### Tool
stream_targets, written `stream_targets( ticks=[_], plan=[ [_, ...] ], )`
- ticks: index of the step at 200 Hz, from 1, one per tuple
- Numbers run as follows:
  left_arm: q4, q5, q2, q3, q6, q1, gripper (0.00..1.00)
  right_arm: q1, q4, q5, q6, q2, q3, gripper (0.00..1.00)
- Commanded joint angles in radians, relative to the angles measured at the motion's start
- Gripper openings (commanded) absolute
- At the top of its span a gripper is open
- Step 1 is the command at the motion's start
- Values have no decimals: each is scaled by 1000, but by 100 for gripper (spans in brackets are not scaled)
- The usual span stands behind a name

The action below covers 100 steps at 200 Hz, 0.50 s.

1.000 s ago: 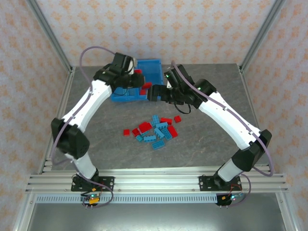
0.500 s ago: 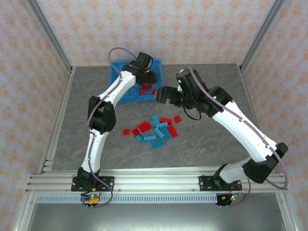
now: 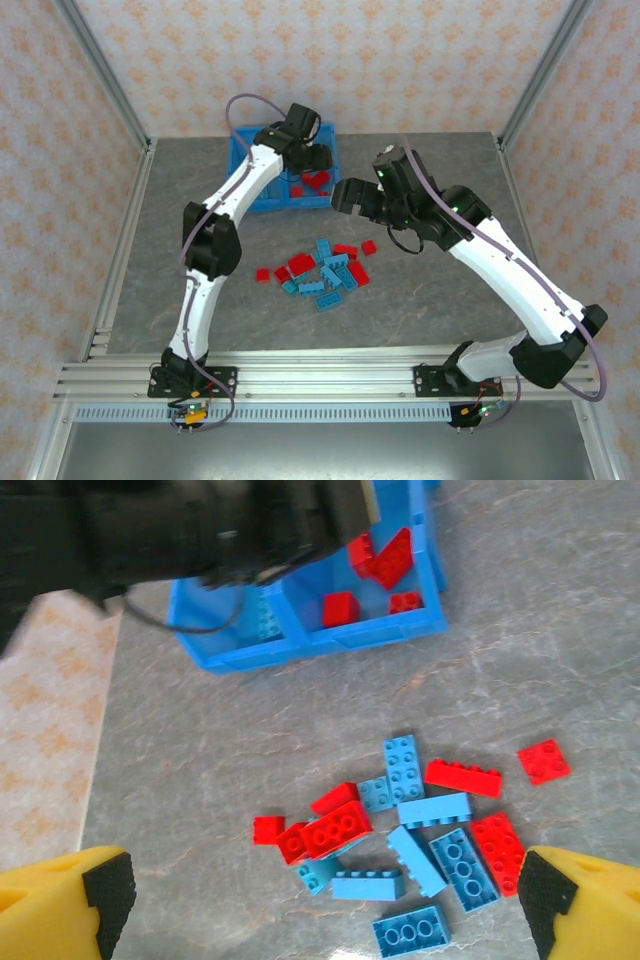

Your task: Sort the legos into containers by color

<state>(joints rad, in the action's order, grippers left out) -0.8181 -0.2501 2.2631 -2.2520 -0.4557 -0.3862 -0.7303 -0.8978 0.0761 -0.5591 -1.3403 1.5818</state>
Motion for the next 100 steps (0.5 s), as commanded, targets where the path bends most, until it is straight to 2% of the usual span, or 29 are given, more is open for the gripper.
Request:
stream_targets(
  ticks=[1,46,76,100],
  plan=[
    [-10,14,-293,108,64,-3,56,1,-38,-132,-47,23,-42,99],
    [35,-14,-756,492,333,-3,60,8,-86,-175,-197,2,-175,99],
    [65,-109,-1036,780,535,-5,74,60,-79,-73,-315,-65,-274,99],
    [37,-177,-1220,960,643,-6,87,92,-67,-14,-403,-138,-325,99]
  ],
)
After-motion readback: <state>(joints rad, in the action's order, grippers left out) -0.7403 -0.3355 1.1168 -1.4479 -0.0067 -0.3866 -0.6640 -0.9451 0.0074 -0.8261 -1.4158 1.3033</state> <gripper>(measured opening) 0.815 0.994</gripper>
